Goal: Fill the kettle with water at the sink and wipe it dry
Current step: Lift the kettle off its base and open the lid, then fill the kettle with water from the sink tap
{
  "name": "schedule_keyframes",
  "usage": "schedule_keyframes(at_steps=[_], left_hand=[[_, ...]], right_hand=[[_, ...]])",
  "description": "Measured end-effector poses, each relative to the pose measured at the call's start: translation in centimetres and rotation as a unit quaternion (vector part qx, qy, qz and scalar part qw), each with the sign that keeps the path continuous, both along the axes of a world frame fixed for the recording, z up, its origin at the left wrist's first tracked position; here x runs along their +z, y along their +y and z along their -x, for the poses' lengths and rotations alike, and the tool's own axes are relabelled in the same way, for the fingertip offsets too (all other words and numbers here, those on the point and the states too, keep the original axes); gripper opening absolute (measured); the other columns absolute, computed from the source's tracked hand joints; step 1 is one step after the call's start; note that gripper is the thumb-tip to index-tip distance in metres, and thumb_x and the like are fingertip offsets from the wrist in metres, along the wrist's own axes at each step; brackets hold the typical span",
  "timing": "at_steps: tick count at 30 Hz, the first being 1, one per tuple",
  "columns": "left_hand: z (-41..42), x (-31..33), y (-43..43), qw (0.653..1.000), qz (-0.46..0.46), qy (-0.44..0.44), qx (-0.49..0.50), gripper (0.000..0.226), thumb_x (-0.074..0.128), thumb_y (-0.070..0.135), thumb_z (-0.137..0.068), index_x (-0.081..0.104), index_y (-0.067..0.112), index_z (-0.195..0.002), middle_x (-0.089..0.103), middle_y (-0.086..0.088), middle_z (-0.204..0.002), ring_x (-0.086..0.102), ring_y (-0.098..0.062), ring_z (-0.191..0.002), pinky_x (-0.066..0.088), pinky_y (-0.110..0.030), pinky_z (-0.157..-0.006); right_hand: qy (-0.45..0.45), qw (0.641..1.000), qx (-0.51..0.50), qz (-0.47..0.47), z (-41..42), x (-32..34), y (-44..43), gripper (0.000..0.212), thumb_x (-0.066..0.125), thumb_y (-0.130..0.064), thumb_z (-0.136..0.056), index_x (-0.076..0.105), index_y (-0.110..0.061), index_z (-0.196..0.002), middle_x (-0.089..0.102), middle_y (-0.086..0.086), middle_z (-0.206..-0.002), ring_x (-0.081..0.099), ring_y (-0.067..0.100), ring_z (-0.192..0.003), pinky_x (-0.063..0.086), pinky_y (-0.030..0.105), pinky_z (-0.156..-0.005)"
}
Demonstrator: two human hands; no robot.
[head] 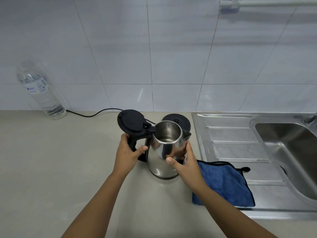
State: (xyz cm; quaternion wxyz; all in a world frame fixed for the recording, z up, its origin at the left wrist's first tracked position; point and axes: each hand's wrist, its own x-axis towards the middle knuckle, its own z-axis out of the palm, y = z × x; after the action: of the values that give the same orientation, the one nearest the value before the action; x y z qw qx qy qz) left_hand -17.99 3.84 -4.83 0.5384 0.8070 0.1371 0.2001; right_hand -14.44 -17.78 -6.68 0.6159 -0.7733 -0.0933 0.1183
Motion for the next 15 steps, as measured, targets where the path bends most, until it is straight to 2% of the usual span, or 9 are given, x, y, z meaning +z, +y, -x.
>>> schedule_keyframes(at_steps=[2, 4, 6, 9, 12, 14, 15], left_hand=[[-0.7, 0.3, 0.1, 1.0, 0.003, 0.006, -0.006, 0.07, 0.078, 0.054, -0.067, 0.046, 0.025, -0.122, 0.062, 0.015, -0.108, 0.058, 0.008, -0.097, 0.042, -0.003, -0.073], [-1.4, 0.2, 0.3, 1.0, -0.005, 0.016, 0.004, 0.057, 0.075, 0.052, -0.07, 0.054, 0.023, -0.115, 0.064, 0.015, -0.098, 0.058, 0.014, -0.089, 0.042, -0.004, -0.071], [-1.8, 0.0, 0.3, 0.999, 0.0, 0.024, 0.026, 0.042, 0.07, 0.047, -0.075, 0.059, 0.022, -0.107, 0.065, 0.016, -0.092, 0.058, 0.015, -0.084, 0.041, -0.008, -0.068], [-2.1, -0.2, -0.2, 0.998, 0.019, 0.01, 0.055, 0.027, 0.07, 0.032, -0.082, 0.059, 0.02, -0.103, 0.065, 0.016, -0.089, 0.058, 0.016, -0.082, 0.041, -0.004, -0.068], [-2.2, 0.1, -1.3, 0.996, 0.034, -0.011, 0.078, 0.033, 0.07, 0.037, -0.078, 0.058, 0.021, -0.104, 0.066, 0.021, -0.086, 0.058, 0.016, -0.083, 0.039, -0.001, -0.068], [-2.5, 0.5, -1.9, 0.996, 0.038, -0.021, 0.082, 0.034, 0.071, 0.04, -0.078, 0.058, 0.022, -0.104, 0.066, 0.017, -0.09, 0.059, 0.013, -0.084, 0.041, -0.003, -0.069], [-2.8, 0.8, -2.2, 0.996, 0.037, -0.028, 0.079, 0.036, 0.07, 0.042, -0.076, 0.059, 0.021, -0.104, 0.066, 0.014, -0.092, 0.06, 0.012, -0.084, 0.042, -0.004, -0.069]], right_hand=[[0.003, 1.0, 0.0, -0.004, -0.2, -0.1, 0.0, 0.102, 0.083, -0.052, -0.073, 0.024, -0.043, -0.156, 0.061, -0.016, -0.133, 0.056, 0.008, -0.129, 0.048, 0.043, -0.111], [0.004, 1.0, 0.006, -0.009, -0.3, -0.3, 0.0, 0.1, 0.083, -0.05, -0.074, 0.027, -0.04, -0.155, 0.066, -0.01, -0.126, 0.059, 0.013, -0.126, 0.049, 0.047, -0.109], [0.004, 1.0, 0.008, -0.012, -0.4, -0.2, -0.2, 0.096, 0.083, -0.046, -0.077, 0.029, -0.037, -0.155, 0.067, -0.011, -0.122, 0.061, 0.012, -0.123, 0.05, 0.046, -0.108], [0.001, 1.0, 0.007, -0.026, -0.3, -0.1, -0.4, 0.082, 0.081, -0.027, -0.086, 0.034, -0.032, -0.153, 0.069, -0.021, -0.113, 0.061, 0.0, -0.117, 0.051, 0.036, -0.106], [0.0, 0.999, 0.008, -0.031, -0.3, 0.1, -0.8, 0.061, 0.078, -0.019, -0.09, 0.044, -0.041, -0.136, 0.068, -0.033, -0.106, 0.061, -0.011, -0.107, 0.051, 0.024, -0.098], [0.004, 0.999, 0.002, -0.044, -0.4, 0.4, -1.2, 0.053, 0.077, -0.017, -0.091, 0.048, -0.045, -0.125, 0.068, -0.035, -0.103, 0.063, -0.009, -0.104, 0.049, 0.016, -0.093], [0.003, 0.999, -0.003, -0.053, -0.4, 0.5, -1.5, 0.055, 0.077, -0.018, -0.091, 0.047, -0.045, -0.128, 0.069, -0.034, -0.105, 0.063, -0.007, -0.106, 0.048, 0.016, -0.094]])
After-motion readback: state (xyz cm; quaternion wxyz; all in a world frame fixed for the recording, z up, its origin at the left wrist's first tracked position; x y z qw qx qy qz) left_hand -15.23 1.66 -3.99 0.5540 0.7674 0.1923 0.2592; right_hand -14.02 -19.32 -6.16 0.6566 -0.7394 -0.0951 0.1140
